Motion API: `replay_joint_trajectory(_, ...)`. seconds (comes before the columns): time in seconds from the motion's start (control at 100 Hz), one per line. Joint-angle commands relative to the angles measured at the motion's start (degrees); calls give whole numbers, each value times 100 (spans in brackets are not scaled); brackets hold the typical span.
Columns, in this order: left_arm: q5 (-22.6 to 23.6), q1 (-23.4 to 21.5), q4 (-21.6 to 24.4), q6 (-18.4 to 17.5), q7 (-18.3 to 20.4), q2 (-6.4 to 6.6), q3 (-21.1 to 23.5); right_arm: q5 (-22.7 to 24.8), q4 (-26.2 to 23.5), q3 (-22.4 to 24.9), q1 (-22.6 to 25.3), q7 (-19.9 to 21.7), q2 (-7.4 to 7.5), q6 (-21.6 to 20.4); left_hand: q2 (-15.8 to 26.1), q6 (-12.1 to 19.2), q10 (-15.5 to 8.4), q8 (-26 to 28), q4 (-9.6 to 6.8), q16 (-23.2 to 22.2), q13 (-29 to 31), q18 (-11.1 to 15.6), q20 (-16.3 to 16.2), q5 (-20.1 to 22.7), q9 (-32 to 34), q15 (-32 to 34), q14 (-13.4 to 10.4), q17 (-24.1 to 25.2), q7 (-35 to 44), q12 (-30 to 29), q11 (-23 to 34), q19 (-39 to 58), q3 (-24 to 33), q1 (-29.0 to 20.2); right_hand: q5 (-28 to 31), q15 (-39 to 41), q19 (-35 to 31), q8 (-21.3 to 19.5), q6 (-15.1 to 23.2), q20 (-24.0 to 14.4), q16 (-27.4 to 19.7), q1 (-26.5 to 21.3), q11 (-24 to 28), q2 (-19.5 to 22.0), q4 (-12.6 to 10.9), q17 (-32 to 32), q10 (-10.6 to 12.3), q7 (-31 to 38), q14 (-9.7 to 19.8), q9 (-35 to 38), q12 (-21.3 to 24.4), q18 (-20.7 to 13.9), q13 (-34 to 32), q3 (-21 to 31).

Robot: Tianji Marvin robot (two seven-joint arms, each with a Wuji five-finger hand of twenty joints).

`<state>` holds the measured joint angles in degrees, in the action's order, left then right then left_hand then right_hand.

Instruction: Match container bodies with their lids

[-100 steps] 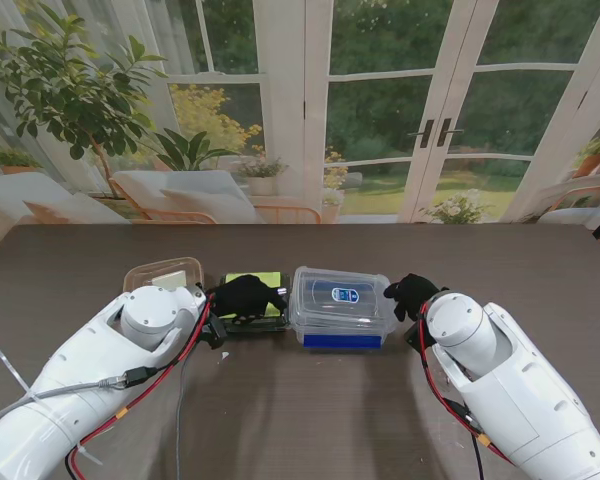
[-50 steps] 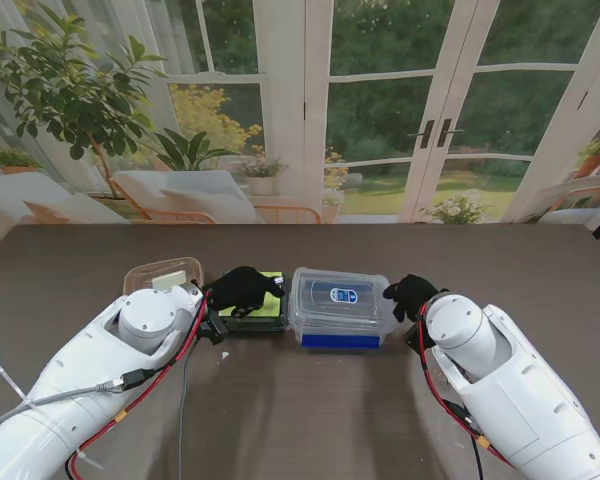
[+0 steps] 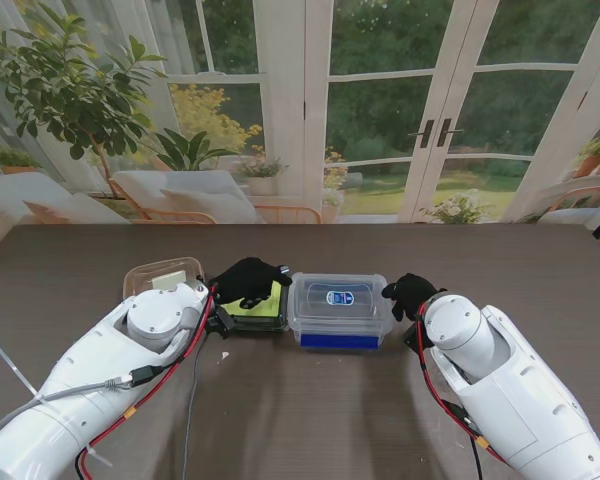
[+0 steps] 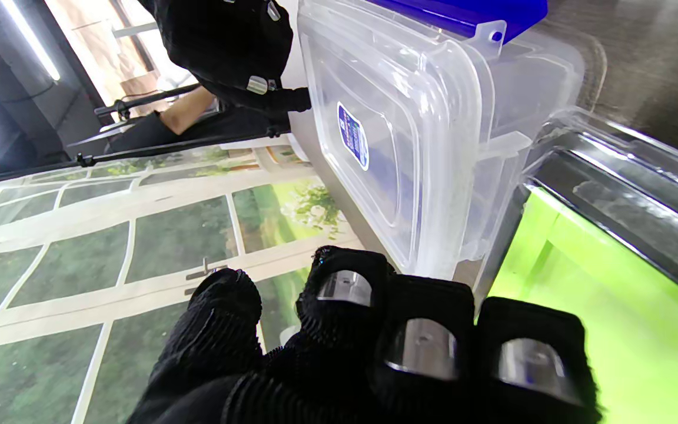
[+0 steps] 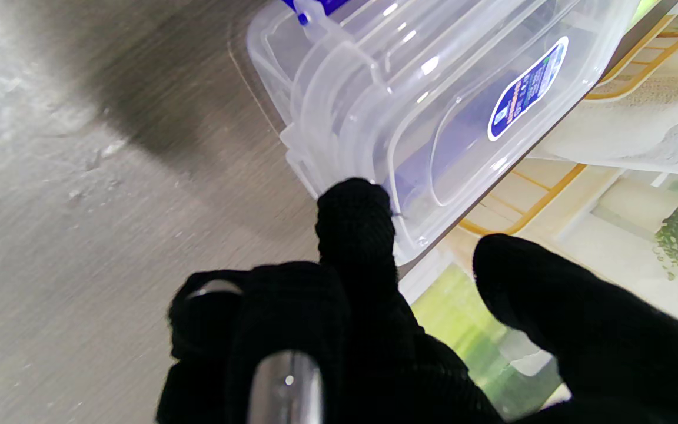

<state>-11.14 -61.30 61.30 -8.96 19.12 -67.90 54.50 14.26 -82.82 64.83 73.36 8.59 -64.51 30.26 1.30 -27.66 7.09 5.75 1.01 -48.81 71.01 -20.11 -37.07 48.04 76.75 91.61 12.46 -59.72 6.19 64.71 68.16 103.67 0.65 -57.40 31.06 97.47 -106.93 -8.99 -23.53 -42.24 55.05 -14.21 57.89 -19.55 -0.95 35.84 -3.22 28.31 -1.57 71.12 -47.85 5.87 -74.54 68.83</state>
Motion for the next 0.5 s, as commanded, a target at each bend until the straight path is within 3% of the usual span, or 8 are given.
replay_joint_trajectory(0.0,-53,68,-65,-36,151,-82,-42,-4,-60,-47,34,127,-66,-35,209,-2,42,24,-30,16,169,59,22,121,99,238,-22,-197,-17,-45,83,1470,-113,97,176,161,-1269,-86,1080,124,-8,223,31,87,101,3286,-484,317,291,283,66,3,-73,-32)
replay_joint_trajectory(0.25,-230,257,-392,-283,332,-160,-289,5,-82,-17,76,117,-64,-42,212,-3,60,24,-30,20,169,59,22,120,97,240,-22,-197,-18,-61,75,1470,-113,101,187,161,-1269,-87,1073,124,-9,226,30,90,101,3286,-485,320,291,285,67,4,-73,-38)
replay_joint_trajectory(0.49,-265,262,-410,-335,437,-150,-354,33,-124,14,146,128,-51,-58,214,-2,75,23,-31,28,167,41,30,111,97,220,-3,-192,-22,-70,58,1447,-112,99,193,161,-1268,-81,1074,125,-9,237,29,100,101,3286,-476,310,291,290,67,4,-73,-55)
